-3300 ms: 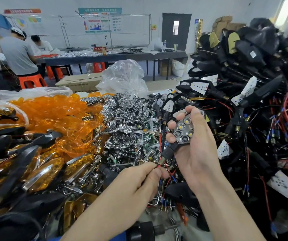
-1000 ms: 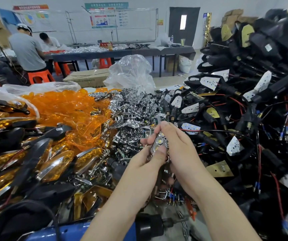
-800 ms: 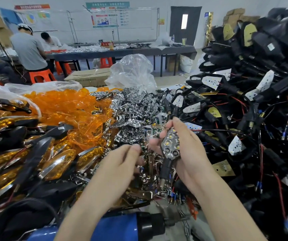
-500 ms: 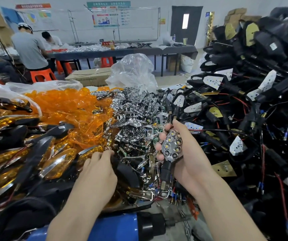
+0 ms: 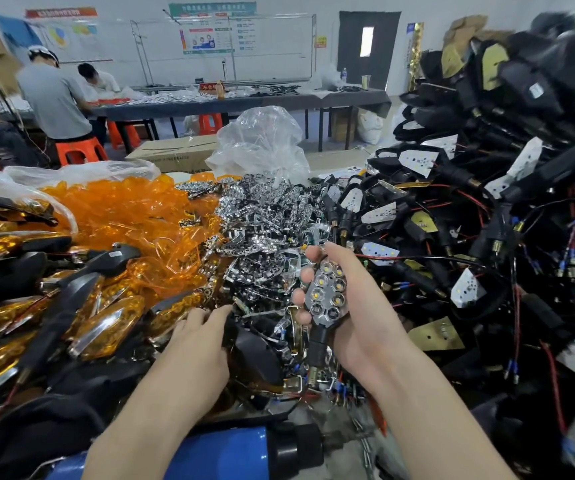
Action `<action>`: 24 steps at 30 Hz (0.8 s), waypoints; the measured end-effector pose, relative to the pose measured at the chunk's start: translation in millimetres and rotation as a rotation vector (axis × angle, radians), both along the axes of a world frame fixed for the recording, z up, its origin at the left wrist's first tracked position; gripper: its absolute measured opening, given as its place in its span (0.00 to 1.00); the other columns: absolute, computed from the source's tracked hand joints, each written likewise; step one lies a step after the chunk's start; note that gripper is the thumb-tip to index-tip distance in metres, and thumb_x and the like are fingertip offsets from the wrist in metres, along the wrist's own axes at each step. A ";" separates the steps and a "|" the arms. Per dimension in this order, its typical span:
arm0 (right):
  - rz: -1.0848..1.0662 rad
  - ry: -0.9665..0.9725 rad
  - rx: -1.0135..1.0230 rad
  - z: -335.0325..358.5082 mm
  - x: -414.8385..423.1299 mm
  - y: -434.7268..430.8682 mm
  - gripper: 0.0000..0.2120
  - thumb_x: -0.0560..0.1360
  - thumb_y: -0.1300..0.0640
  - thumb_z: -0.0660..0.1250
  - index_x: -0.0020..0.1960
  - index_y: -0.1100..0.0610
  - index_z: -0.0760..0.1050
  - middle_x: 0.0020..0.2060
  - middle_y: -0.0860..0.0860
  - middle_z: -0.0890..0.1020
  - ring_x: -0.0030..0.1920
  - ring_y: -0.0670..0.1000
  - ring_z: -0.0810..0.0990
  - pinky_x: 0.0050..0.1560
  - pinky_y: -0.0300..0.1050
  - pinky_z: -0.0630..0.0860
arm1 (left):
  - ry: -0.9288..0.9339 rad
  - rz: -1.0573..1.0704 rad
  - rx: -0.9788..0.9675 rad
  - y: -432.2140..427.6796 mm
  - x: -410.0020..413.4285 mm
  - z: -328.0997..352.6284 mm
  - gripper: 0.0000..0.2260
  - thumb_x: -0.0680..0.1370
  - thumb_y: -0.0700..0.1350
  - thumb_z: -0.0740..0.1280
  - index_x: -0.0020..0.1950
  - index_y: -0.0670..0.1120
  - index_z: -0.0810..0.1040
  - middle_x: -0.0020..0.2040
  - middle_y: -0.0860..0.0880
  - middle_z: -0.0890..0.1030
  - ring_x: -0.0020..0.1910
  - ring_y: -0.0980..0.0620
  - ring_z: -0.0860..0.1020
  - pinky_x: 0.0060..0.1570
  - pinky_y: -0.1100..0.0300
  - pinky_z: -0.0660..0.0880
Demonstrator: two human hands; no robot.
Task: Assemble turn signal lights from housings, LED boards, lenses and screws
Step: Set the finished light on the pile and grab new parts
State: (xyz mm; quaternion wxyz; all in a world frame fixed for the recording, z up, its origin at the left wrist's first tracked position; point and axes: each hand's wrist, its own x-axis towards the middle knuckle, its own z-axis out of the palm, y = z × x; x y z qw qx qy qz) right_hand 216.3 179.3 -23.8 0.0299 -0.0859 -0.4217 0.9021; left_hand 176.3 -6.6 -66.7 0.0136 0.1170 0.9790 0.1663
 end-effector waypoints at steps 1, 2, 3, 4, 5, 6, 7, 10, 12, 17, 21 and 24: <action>0.001 -0.002 0.002 -0.2 -0.1 -0.1 0.14 0.84 0.50 0.62 0.45 0.55 0.81 0.33 0.51 0.77 0.28 0.52 0.76 0.24 0.41 0.70 | 0.013 -0.005 0.006 1.2 0.2 -0.1 0.28 0.81 0.41 0.62 0.79 0.55 0.57 0.68 0.51 0.67 0.70 0.51 0.64 0.65 0.56 0.69; 0.000 -0.005 0.004 -0.4 -0.1 -0.2 0.14 0.84 0.50 0.62 0.45 0.55 0.80 0.33 0.51 0.77 0.28 0.52 0.76 0.24 0.41 0.70 | 0.025 -0.007 0.014 2.5 0.2 -0.2 0.27 0.82 0.42 0.63 0.78 0.55 0.59 0.67 0.51 0.67 0.69 0.51 0.66 0.64 0.57 0.69; -0.001 -0.009 0.005 -0.6 0.1 -0.2 0.14 0.84 0.50 0.62 0.45 0.55 0.80 0.33 0.51 0.77 0.28 0.52 0.76 0.24 0.42 0.70 | 0.034 -0.006 0.021 3.8 0.3 0.5 0.26 0.82 0.43 0.63 0.78 0.55 0.61 0.66 0.51 0.68 0.68 0.51 0.66 0.63 0.58 0.70; -0.003 -0.012 0.006 -0.6 0.1 0.1 0.14 0.84 0.50 0.62 0.45 0.55 0.80 0.33 0.51 0.77 0.28 0.52 0.76 0.24 0.42 0.70 | 0.040 -0.007 0.028 4.6 0.4 1.7 0.25 0.82 0.43 0.63 0.77 0.54 0.61 0.65 0.52 0.69 0.68 0.52 0.67 0.63 0.59 0.70; -0.007 -0.015 0.007 -0.8 0.2 0.4 0.14 0.84 0.50 0.62 0.45 0.55 0.80 0.33 0.51 0.77 0.28 0.52 0.76 0.24 0.42 0.70 | 0.044 -0.010 0.041 4.4 0.6 3.1 0.25 0.82 0.43 0.63 0.77 0.54 0.62 0.64 0.52 0.69 0.67 0.52 0.68 0.62 0.59 0.70; -0.011 -0.019 0.010 -1.3 0.2 0.5 0.14 0.84 0.50 0.62 0.45 0.55 0.80 0.33 0.51 0.77 0.28 0.52 0.76 0.24 0.42 0.70 | 0.043 -0.014 0.070 3.5 0.7 5.0 0.25 0.82 0.43 0.63 0.77 0.55 0.62 0.62 0.53 0.70 0.65 0.53 0.69 0.61 0.60 0.71; -0.018 -0.023 0.013 -1.6 0.0 0.8 0.13 0.84 0.50 0.63 0.45 0.55 0.80 0.33 0.51 0.77 0.28 0.51 0.76 0.24 0.42 0.70 | 0.037 -0.019 0.115 2.0 1.5 7.6 0.24 0.82 0.42 0.63 0.77 0.55 0.63 0.60 0.55 0.71 0.63 0.55 0.70 0.59 0.62 0.71; -0.038 -0.028 0.013 -3.2 -0.9 1.5 0.12 0.83 0.51 0.63 0.45 0.54 0.79 0.32 0.51 0.76 0.28 0.51 0.76 0.24 0.42 0.70 | 0.021 -0.016 0.303 -4.7 3.5 16.1 0.21 0.82 0.42 0.63 0.73 0.57 0.69 0.56 0.61 0.75 0.47 0.57 0.78 0.41 0.68 0.75; -0.050 -0.032 0.002 -4.4 -1.8 1.8 0.12 0.83 0.51 0.63 0.45 0.54 0.79 0.32 0.50 0.77 0.28 0.51 0.76 0.24 0.41 0.70 | 0.023 0.014 0.449 -10.4 1.6 19.9 0.18 0.82 0.42 0.63 0.70 0.59 0.72 0.53 0.63 0.78 0.30 0.57 0.76 0.24 0.70 0.70; -0.077 -0.037 -0.009 -7.8 -4.2 1.1 0.12 0.82 0.50 0.64 0.43 0.54 0.80 0.31 0.50 0.77 0.28 0.51 0.76 0.24 0.41 0.71 | 0.064 0.064 0.767 -23.3 -2.4 29.1 0.14 0.82 0.44 0.64 0.63 0.61 0.76 0.50 0.67 0.82 0.41 0.59 0.79 0.32 0.74 0.72; -0.068 -0.039 0.005 -9.5 -4.7 0.0 0.11 0.82 0.50 0.64 0.45 0.53 0.79 0.32 0.50 0.77 0.28 0.51 0.77 0.24 0.42 0.71 | 0.074 0.124 0.855 -30.9 -6.7 29.3 0.12 0.83 0.46 0.63 0.60 0.62 0.78 0.50 0.69 0.82 0.46 0.62 0.80 0.42 0.66 0.73; -0.077 -0.046 0.011 -9.0 -4.2 -0.4 0.12 0.81 0.51 0.65 0.41 0.52 0.80 0.32 0.50 0.77 0.28 0.51 0.76 0.23 0.42 0.70 | 0.068 0.137 0.816 -36.2 -10.4 27.6 0.11 0.83 0.46 0.63 0.61 0.61 0.77 0.51 0.67 0.82 0.39 0.54 0.79 0.34 0.72 0.74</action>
